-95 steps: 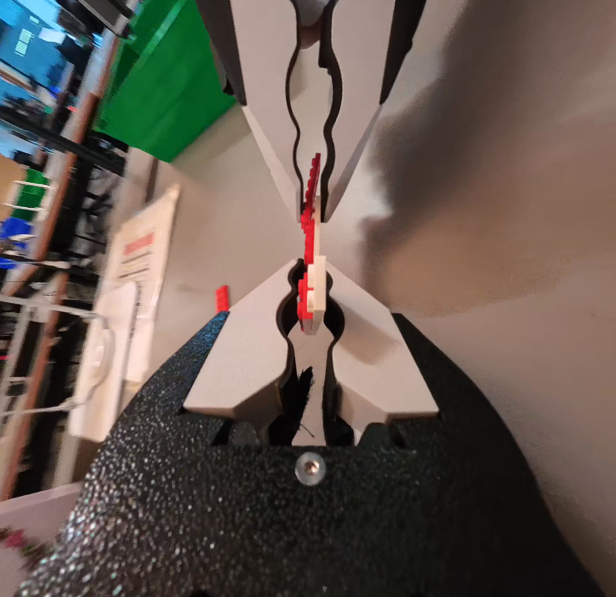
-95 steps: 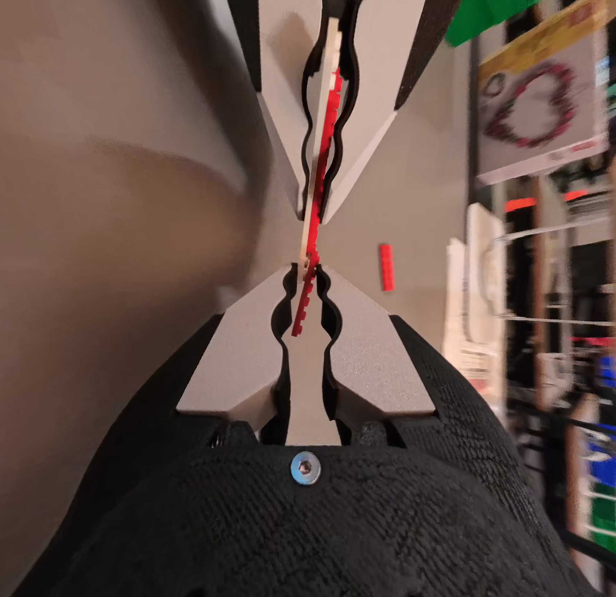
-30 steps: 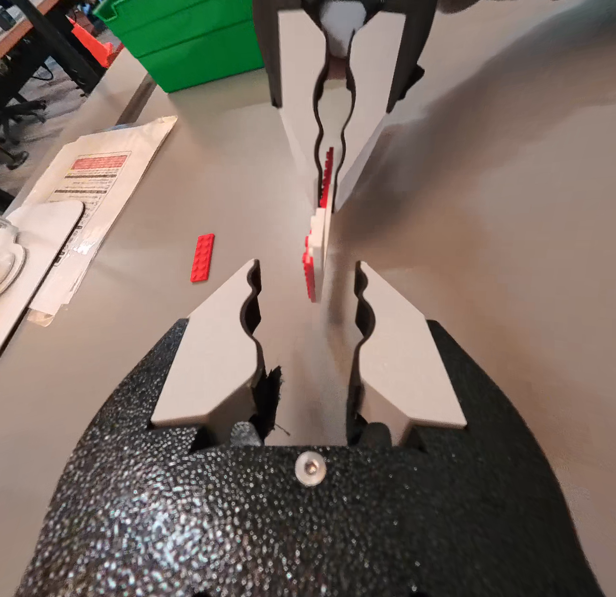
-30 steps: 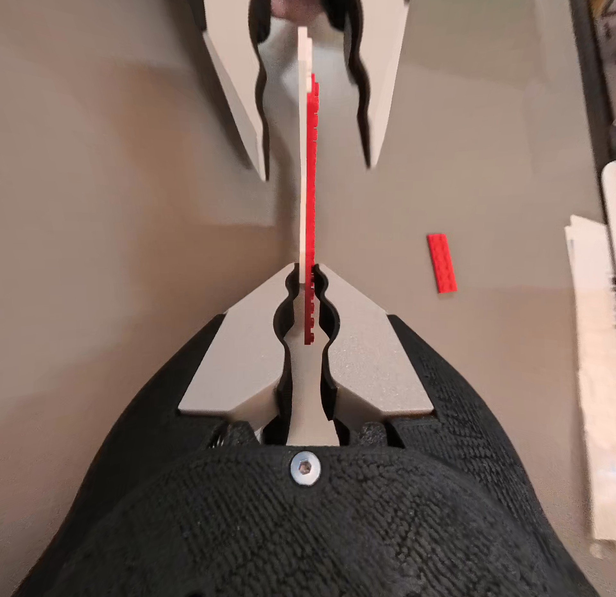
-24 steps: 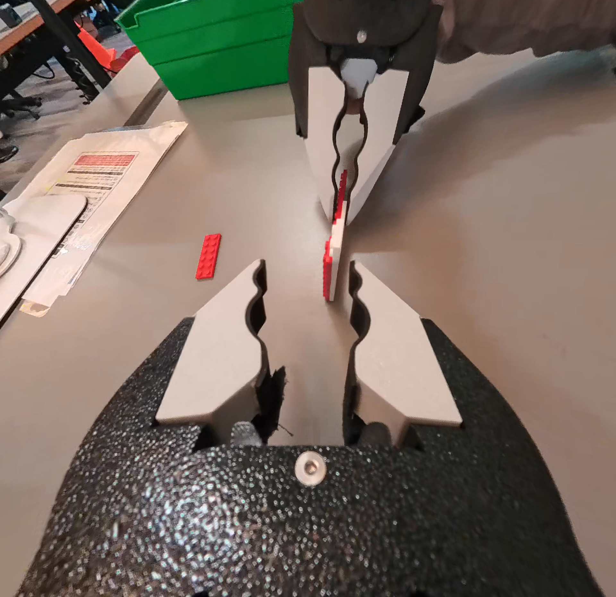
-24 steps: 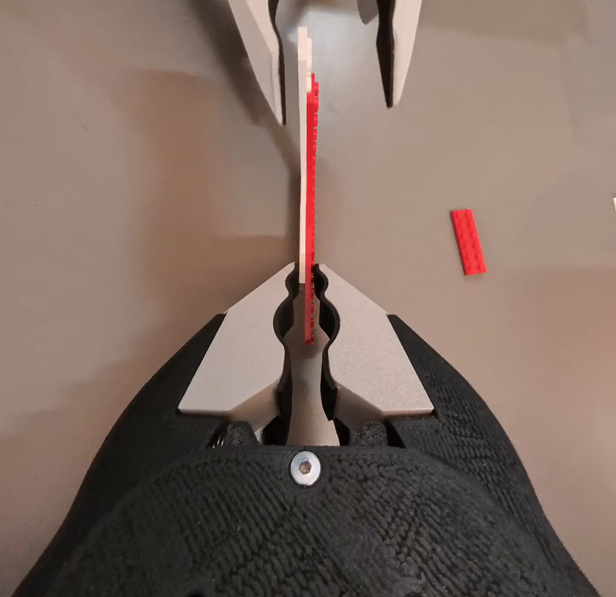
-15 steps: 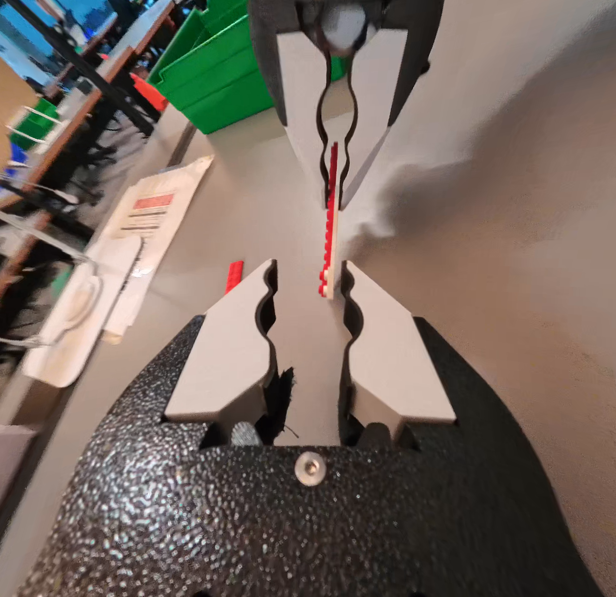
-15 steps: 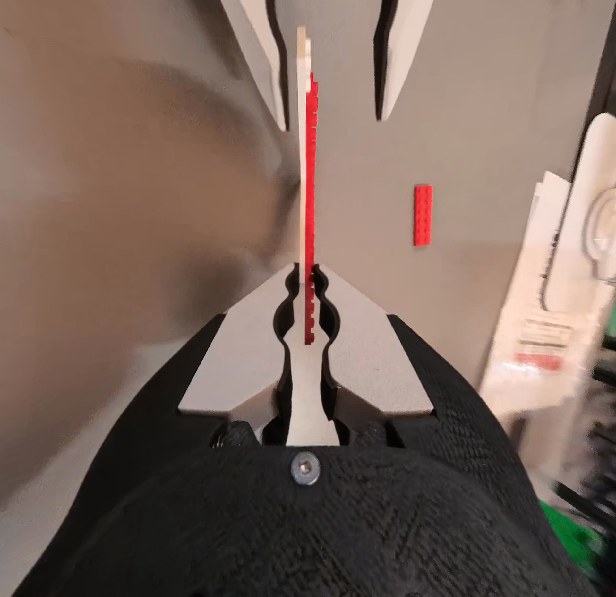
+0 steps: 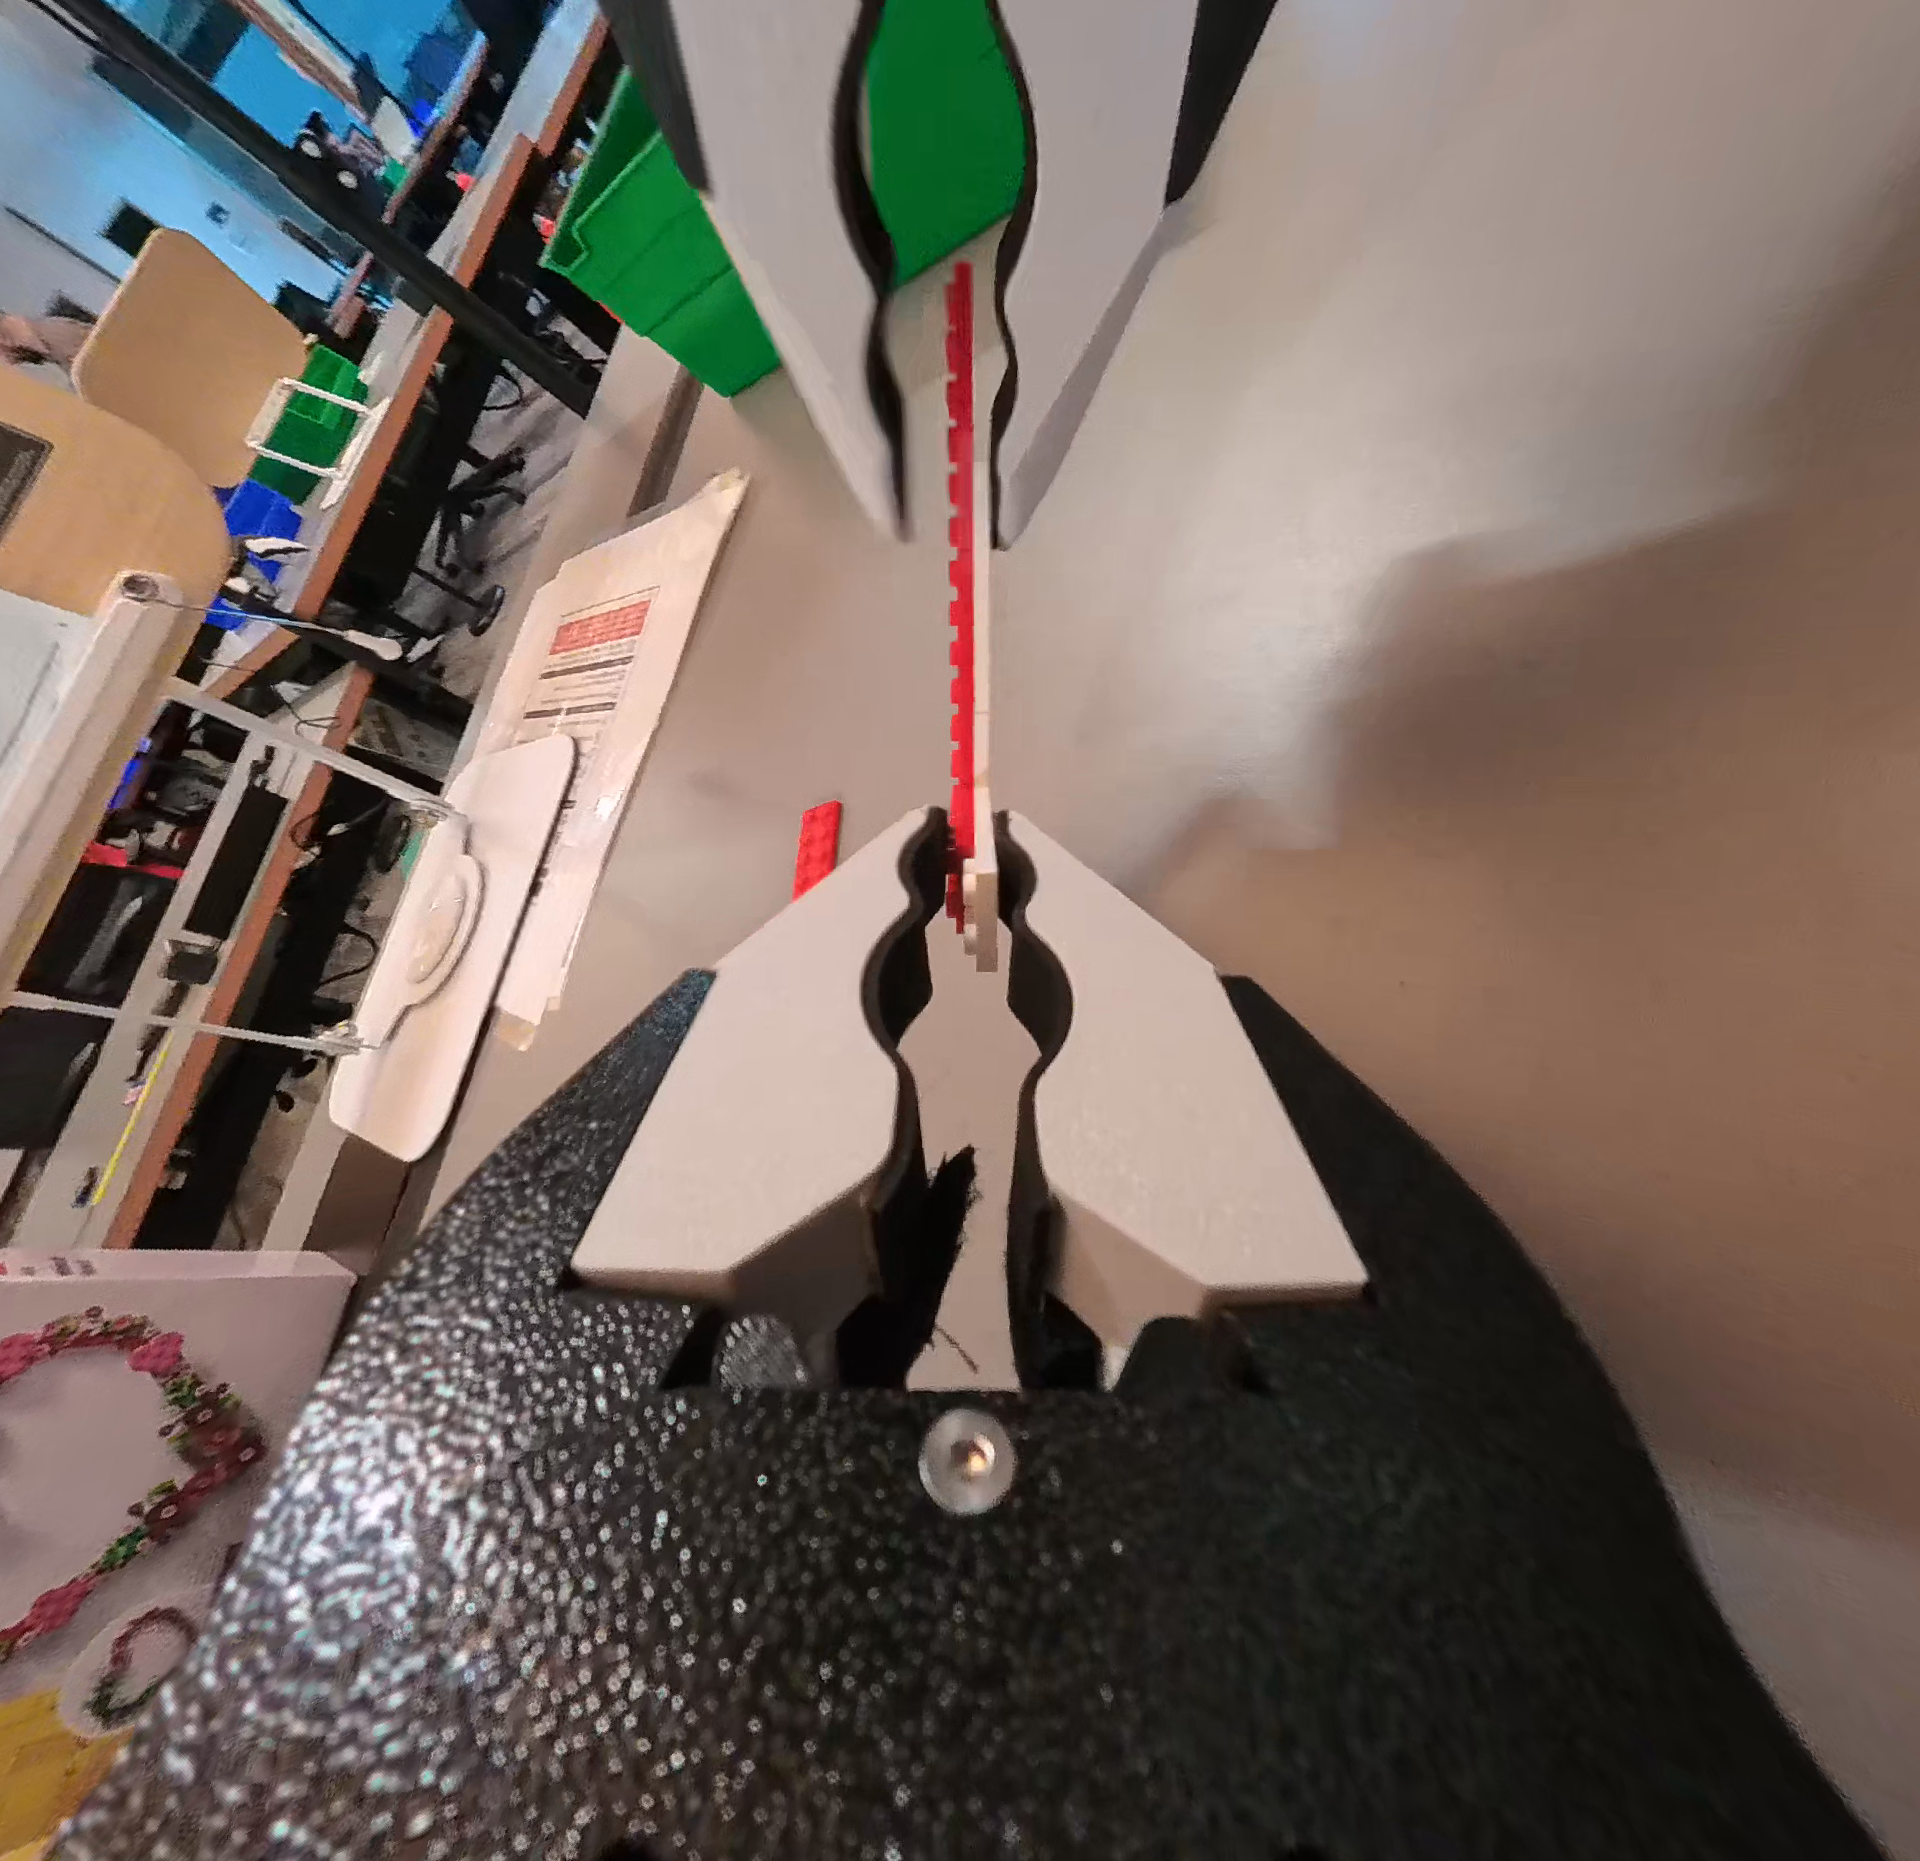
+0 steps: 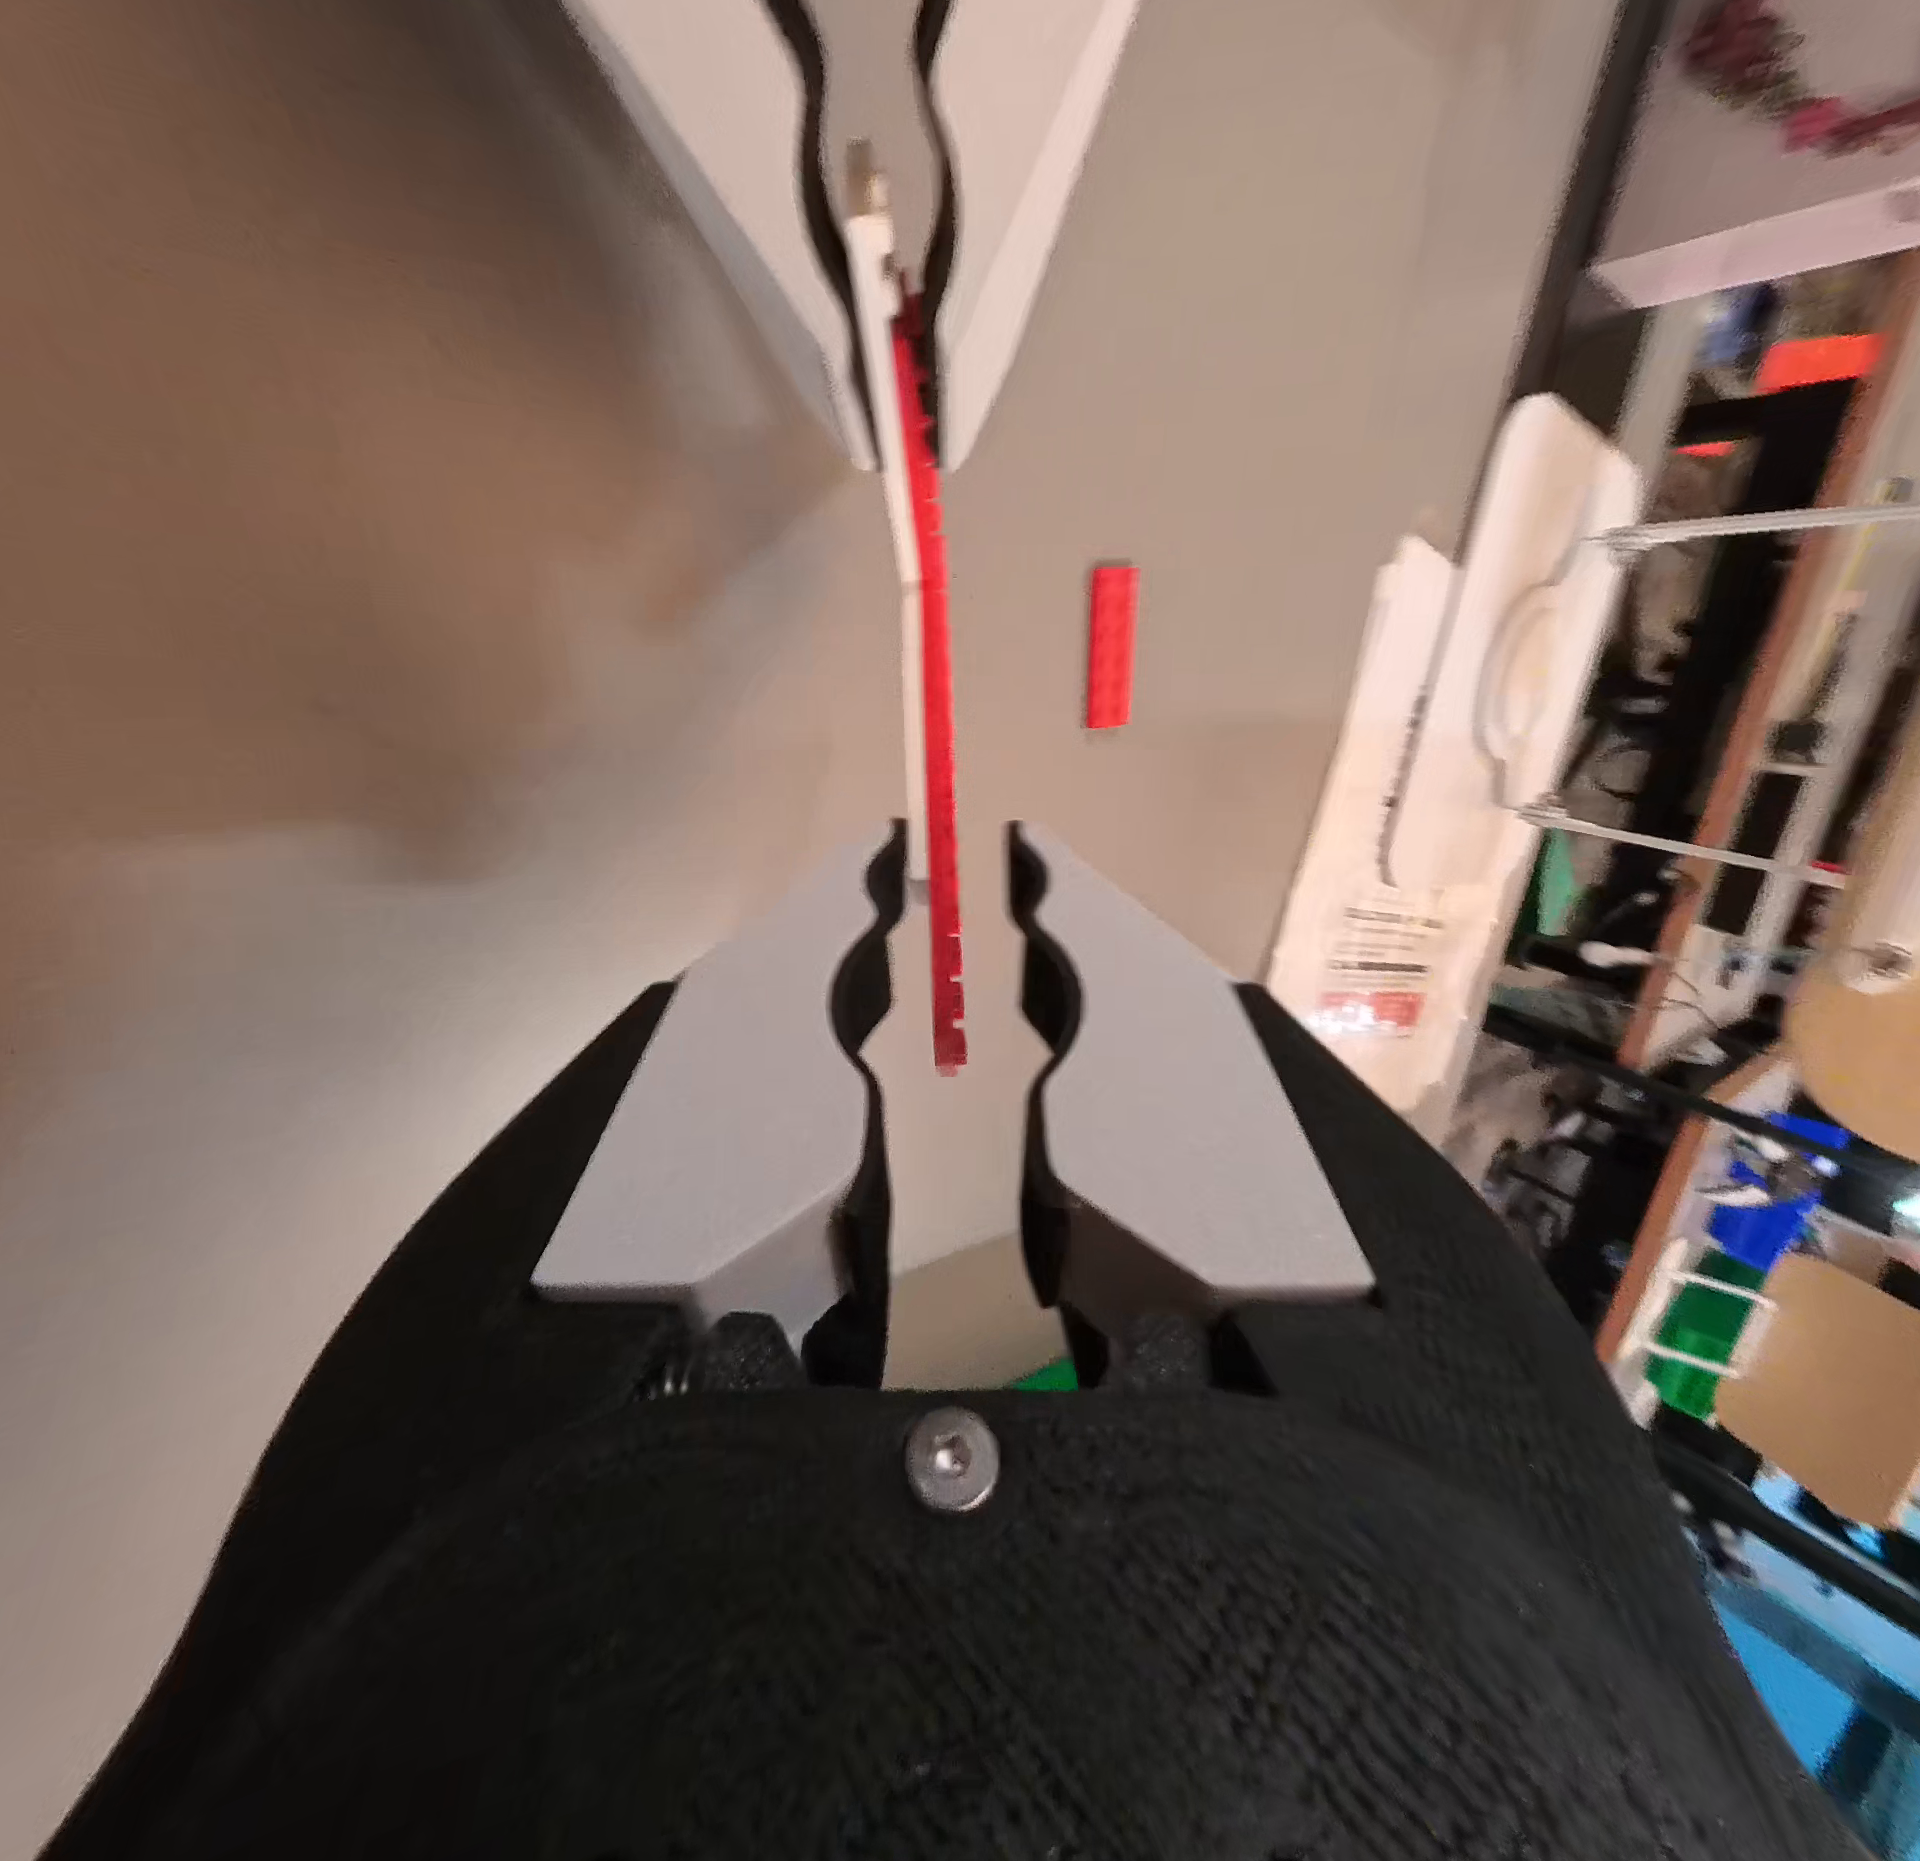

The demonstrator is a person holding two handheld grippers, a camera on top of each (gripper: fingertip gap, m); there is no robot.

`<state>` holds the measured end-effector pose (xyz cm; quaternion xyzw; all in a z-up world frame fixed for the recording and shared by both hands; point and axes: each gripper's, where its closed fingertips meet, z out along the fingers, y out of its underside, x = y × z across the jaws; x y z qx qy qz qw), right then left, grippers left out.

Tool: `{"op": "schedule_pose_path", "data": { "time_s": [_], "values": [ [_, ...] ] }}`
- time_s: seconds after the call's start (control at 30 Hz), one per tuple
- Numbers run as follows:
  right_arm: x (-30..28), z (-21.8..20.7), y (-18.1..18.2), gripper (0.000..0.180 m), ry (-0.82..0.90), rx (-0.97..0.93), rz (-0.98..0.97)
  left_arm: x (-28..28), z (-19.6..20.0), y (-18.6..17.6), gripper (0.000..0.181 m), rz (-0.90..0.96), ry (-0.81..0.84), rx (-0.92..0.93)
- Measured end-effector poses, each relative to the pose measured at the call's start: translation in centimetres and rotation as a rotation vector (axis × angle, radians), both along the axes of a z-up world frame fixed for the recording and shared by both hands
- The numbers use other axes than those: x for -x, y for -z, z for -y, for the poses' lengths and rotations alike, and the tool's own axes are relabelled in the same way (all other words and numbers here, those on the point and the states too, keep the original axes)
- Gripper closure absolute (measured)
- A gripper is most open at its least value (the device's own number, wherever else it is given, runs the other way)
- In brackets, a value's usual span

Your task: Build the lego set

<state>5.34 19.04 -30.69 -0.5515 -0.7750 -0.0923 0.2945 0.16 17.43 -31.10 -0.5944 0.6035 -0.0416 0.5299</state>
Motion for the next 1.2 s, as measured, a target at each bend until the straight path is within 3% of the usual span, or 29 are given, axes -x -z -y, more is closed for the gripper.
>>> {"op": "schedule_pose_path", "data": {
  "time_s": [0.03, 0.1, 0.2, 0.3, 0.4, 0.57, 0.73, 0.83, 0.93, 0.97, 1.2],
  "values": [
    [0.2, -0.4, -0.8, 0.146, 0.01, -0.035, -0.042, 0.2, -0.2, -0.3, 0.174, 0.022, -0.01, 0.002],
    [0.3, -1.1, -3.3, 0.12, 0.029, -0.105, -0.162, 0.7, -1.0, -1.4, 0.174, 0.12, -0.039, 0.006],
    [0.4, -1.3, -8.7, 0.118, 0.011, -0.114, -0.56, 1.7, -2.0, -4.1, 0.175, 0.385, -0.061, 0.063],
    [-0.3, -0.7, -11.7, 0.122, 0.02, 0.172, -0.993, 2.7, -1.8, -6.9, 0.175, 0.7, 0.022, 0.194],
    [0.7, 0.2, -11.0, 0.127, -0.018, 0.438, -1.183, 2.6, -0.5, -8.2, 0.175, 0.838, 0.15, 0.279],
    [4.0, 1.8, -8.5, 0.143, -0.074, 0.565, -1.209, 1.7, 1.2, -8.9, 0.174, 0.962, 0.301, 0.452],
    [4.6, 2.5, -8.1, 0.168, -0.116, 0.576, -1.22, 0.6, 1.7, -7.3, 0.174, 0.88, 0.316, 0.494],
    [4.1, 2.5, -7.4, 0.171, -0.129, 0.584, -1.2, 0.1, 1.4, -6.4, 0.173, 0.841, 0.263, 0.507],
    [3.1, 1.7, -5.7, 0.173, -0.106, 0.543, -1.147, 0.0, 0.3, -4.4, 0.138, 0.732, 0.161, 0.498],
    [2.7, 1.4, -4.9, 0.173, -0.093, 0.53, -1.117, 0.2, 0.0, -4.0, 0.134, 0.697, 0.139, 0.487],
    [1.7, 0.8, 0.6, 0.173, -0.054, 0.538, -0.904, 1.5, -1.2, -3.7, 0.138, 0.621, 0.053, 0.376]
  ]
}}
